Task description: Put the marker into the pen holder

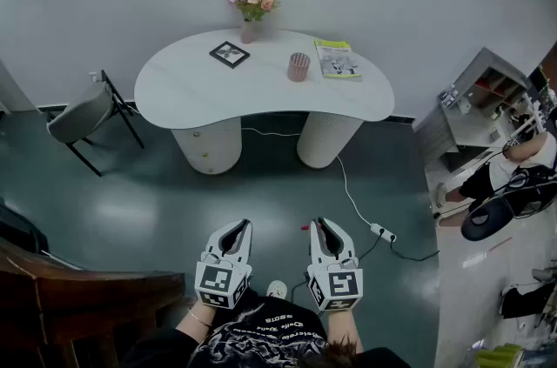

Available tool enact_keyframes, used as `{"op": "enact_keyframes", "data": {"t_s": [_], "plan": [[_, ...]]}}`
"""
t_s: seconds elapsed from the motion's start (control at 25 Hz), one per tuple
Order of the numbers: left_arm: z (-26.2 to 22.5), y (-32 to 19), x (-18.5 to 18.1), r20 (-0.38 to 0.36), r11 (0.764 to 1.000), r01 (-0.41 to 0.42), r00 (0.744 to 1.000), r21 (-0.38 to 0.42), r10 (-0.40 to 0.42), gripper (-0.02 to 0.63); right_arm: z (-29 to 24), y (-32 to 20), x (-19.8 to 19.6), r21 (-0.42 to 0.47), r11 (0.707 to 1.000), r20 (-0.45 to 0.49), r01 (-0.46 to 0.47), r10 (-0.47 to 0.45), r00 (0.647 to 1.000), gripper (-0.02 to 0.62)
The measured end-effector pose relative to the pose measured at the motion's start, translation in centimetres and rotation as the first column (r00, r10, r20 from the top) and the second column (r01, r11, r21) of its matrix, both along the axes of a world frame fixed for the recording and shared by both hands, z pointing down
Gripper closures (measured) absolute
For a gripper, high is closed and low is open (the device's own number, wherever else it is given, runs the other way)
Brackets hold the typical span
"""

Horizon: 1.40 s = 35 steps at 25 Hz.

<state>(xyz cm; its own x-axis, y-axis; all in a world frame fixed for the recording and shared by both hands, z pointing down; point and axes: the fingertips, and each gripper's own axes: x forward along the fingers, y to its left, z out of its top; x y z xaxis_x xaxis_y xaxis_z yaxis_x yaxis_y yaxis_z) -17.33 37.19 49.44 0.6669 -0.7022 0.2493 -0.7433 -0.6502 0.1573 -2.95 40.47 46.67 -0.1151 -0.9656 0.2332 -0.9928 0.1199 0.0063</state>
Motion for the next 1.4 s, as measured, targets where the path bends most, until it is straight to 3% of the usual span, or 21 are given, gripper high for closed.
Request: {"op": "enact_keyframes", "data": {"t_s": [0.6, 1.0, 1.4], "plan": [[0.4, -5.1, -4.6, 0.001, 0.998, -0.059, 0.998, 0.008, 0.059, 0.577, -0.9, -4.2, -2.6, 0.057, 0.989, 0.079, -0.138, 0.133, 0.988, 0.528], [1.0, -8.5, -6.0, -0.004, 1.000, -0.010, 1.000, 0.017, 0.010, 0.577, -0.5, -7.9, -3.0, 0.059, 0.992, 0.051, -0.115, 0.112, 0.992, 0.528], [1.1, -14.5, -2.9, 0.007, 0.998, 0.064, 0.998, 0.018, -0.064, 0.577, -0.1, -16.8, 1.3, 0.065, 0.997, 0.056, -0.031, 0.027, 0.998, 0.528]]}}
